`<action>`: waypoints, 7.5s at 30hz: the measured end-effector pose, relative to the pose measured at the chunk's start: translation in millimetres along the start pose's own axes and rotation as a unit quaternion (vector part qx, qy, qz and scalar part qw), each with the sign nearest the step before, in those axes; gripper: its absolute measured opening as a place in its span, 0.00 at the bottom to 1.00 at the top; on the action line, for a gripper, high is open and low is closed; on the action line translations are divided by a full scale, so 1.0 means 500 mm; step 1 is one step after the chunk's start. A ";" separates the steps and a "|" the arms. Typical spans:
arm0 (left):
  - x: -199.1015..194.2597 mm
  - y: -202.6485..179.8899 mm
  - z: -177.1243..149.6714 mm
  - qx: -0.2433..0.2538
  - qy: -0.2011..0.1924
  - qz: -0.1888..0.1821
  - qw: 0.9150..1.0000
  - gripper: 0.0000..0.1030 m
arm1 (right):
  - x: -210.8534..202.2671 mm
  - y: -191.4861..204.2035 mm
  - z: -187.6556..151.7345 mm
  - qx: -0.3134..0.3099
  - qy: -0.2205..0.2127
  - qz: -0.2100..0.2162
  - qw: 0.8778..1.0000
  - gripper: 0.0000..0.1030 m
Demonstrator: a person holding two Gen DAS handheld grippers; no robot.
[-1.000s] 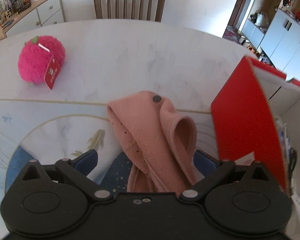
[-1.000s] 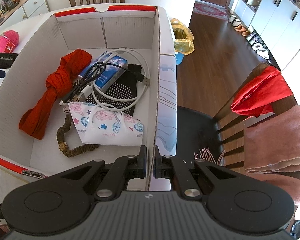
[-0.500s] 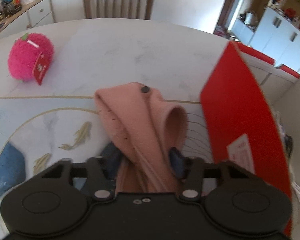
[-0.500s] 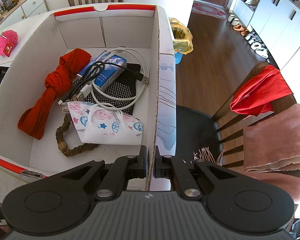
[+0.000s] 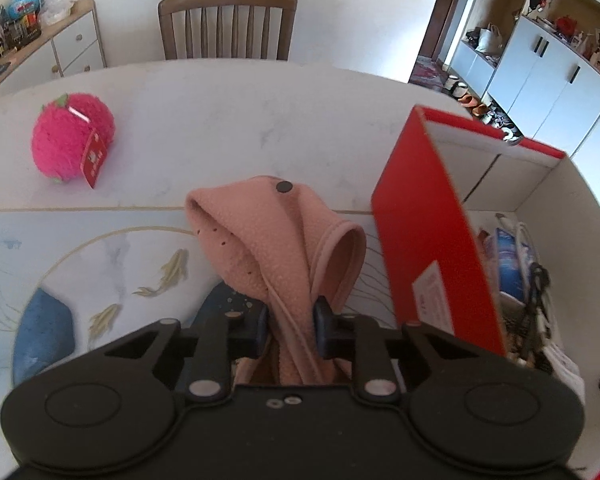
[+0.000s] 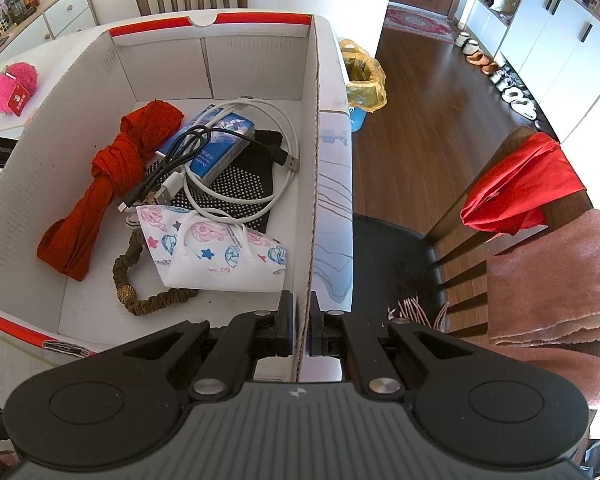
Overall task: Organize objects
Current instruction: 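Lift the pink slippers and carry them over the box, then lower the slippers into the box and open the left gripper, then move the left gripper to the pink plush ball and grasp it, then lift the pink plush ball and carry it over the box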
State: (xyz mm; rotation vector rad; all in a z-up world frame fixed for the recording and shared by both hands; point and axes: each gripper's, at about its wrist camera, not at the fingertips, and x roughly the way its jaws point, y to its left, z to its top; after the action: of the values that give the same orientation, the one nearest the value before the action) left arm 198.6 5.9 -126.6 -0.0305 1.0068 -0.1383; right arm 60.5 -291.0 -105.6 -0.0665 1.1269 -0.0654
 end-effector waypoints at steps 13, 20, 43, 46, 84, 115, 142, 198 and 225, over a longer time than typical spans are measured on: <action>-0.129 0.001 0.008 -0.011 -0.029 -0.041 0.999 0.20 | -0.003 -0.001 -0.004 0.001 -0.010 0.004 1.000 0.05; -0.185 -0.019 0.020 -0.003 -0.037 -0.065 0.997 0.20 | -0.004 -0.002 -0.004 0.002 -0.011 0.006 1.000 0.05; -0.160 -0.261 0.082 0.089 -0.043 -0.148 0.984 0.20 | -0.002 -0.002 -0.002 0.002 -0.013 0.011 1.000 0.05; -0.140 -0.282 0.075 0.097 -0.035 -0.146 0.984 0.20 | -0.002 -0.002 -0.002 0.002 -0.013 0.012 1.000 0.05; -0.025 -0.305 0.010 0.152 0.031 -0.061 0.986 0.49 | -0.002 -0.003 -0.005 0.006 -0.011 0.017 1.000 0.05; -0.158 -0.114 0.039 0.074 -0.042 -0.037 0.996 0.73 | -0.005 0.004 0.015 -0.016 -0.010 -0.002 1.000 0.05; 0.030 0.260 0.192 0.002 -0.072 0.125 0.989 0.99 | 0.016 0.010 0.048 -0.003 0.034 -0.020 0.999 0.06; -0.153 0.115 0.136 0.048 -0.075 0.046 0.995 0.73 | 0.025 0.014 0.042 -0.023 0.024 -0.026 0.999 0.08; -0.183 -0.295 -0.017 0.205 -0.061 -0.083 0.973 0.73 | -0.040 -0.018 0.003 -0.042 -0.032 0.038 0.998 0.06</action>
State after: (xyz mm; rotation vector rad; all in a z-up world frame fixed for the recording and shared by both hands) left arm 128.3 -128.0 -41.2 0.2520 0.8357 -0.4910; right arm 53.1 -298.1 -86.4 -0.0993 1.0662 0.0520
